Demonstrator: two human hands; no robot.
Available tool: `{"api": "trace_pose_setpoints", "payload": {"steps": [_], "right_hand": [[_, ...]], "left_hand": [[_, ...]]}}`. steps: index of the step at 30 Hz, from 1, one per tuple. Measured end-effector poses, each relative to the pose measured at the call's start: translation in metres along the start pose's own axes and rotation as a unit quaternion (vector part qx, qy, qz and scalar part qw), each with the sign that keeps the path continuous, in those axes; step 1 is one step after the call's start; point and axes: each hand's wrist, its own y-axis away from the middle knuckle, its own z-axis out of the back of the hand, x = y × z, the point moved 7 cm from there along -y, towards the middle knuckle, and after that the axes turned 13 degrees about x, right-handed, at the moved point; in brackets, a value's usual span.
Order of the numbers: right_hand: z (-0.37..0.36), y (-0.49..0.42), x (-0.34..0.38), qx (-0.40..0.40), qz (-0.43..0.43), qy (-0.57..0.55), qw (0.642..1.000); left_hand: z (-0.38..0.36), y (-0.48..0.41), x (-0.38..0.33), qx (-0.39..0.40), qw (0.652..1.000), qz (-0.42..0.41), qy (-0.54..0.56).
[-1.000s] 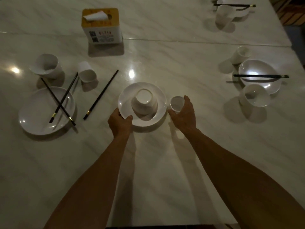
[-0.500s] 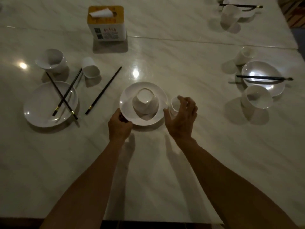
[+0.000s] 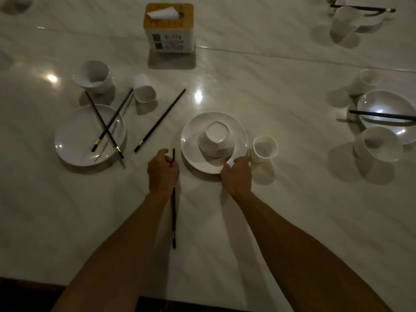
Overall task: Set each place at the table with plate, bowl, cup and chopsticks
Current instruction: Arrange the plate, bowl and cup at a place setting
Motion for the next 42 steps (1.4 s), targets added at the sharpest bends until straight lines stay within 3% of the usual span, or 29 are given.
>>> {"api": "trace_pose_setpoints", "payload": {"steps": [9, 19, 26, 30, 33, 37, 42], "right_hand": [[-0.001, -0.001, -0.012, -0.014, 0.021, -0.047, 0.999], [0.000, 0.028, -0.037, -0.028, 0.042, -0.058, 0.997], [0.005, 0.059, -0.063, -0.033, 0.050, -0.056, 0.997], [0.006, 0.074, -0.077, -0.026, 0.052, -0.047, 0.997], [0.009, 0.077, -0.082, -0.018, 0.028, -0.038, 0.999], [0.021, 0.072, -0.079, -0.044, 0.017, -0.015, 0.999], [0.040, 0.066, -0.073, -0.087, 0.053, 0.001, 0.995]], "left_hand": [[0.014, -0.028, 0.000, 0.009, 1.000, -0.005, -0.010], [0.007, 0.032, 0.022, 0.001, 0.998, -0.020, -0.062], [-0.003, 0.063, -0.009, -0.019, 0.989, -0.123, -0.081], [-0.025, 0.073, -0.052, 0.030, 0.972, -0.212, -0.096], [-0.055, 0.078, -0.084, 0.125, 0.936, -0.282, -0.170], [-0.092, 0.066, -0.094, 0.240, 0.919, -0.205, -0.238], [-0.102, 0.049, -0.093, 0.233, 0.930, -0.156, -0.237]]}}
